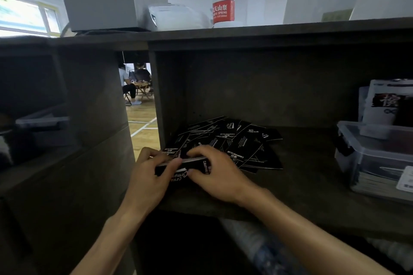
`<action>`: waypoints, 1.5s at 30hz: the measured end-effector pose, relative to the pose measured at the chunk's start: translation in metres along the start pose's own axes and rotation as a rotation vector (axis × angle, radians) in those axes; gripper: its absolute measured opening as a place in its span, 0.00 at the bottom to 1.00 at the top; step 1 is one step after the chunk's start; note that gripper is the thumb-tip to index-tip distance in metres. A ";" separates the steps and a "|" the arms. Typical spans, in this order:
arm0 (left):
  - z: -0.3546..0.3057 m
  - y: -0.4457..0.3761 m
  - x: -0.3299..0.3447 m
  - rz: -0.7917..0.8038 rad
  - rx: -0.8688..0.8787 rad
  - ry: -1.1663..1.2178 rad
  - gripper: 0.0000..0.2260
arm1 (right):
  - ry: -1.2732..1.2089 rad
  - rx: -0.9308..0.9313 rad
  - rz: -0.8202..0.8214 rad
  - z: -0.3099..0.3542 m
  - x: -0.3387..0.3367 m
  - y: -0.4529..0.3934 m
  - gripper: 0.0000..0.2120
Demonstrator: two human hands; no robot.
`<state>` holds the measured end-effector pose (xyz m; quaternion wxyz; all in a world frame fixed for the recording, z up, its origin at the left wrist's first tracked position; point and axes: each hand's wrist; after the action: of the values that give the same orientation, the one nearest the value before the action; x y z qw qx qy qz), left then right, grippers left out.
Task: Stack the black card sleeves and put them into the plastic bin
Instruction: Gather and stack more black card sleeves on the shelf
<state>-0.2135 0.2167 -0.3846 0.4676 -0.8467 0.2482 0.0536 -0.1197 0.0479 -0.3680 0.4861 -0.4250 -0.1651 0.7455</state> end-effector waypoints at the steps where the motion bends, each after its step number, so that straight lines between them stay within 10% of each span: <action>1: 0.002 0.000 0.001 0.001 0.007 0.002 0.05 | -0.027 0.037 -0.066 -0.006 -0.012 -0.002 0.13; 8: 0.001 0.001 -0.005 0.025 0.116 -0.150 0.15 | 0.692 0.159 0.139 -0.057 -0.076 -0.005 0.26; 16: 0.002 -0.020 -0.008 0.217 -0.007 0.005 0.10 | 0.688 -0.101 -0.259 -0.056 -0.102 0.015 0.07; 23: 0.014 -0.019 -0.002 0.210 0.001 0.028 0.10 | 0.055 0.176 -0.731 -0.033 -0.144 0.033 0.11; 30: 0.012 -0.016 -0.001 0.221 0.074 -0.025 0.05 | -0.205 0.477 -0.353 -0.024 -0.070 0.017 0.06; 41: 0.012 -0.014 -0.002 0.171 0.118 0.004 0.14 | 0.355 0.148 -0.230 -0.038 -0.046 -0.001 0.03; 45: 0.010 -0.014 -0.003 0.162 0.160 0.020 0.17 | 0.644 0.067 0.085 -0.062 -0.065 -0.015 0.21</action>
<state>-0.2084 0.2322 -0.3787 0.5251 -0.7844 0.3241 0.0628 -0.0506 -0.0116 -0.3639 0.4957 -0.6291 0.0397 0.5974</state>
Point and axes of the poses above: each hand's wrist, its own y-axis away from the middle knuckle, its own x-axis out of the palm, z = x × y, and after that the axes turned 13 degrees about -z, right-handed
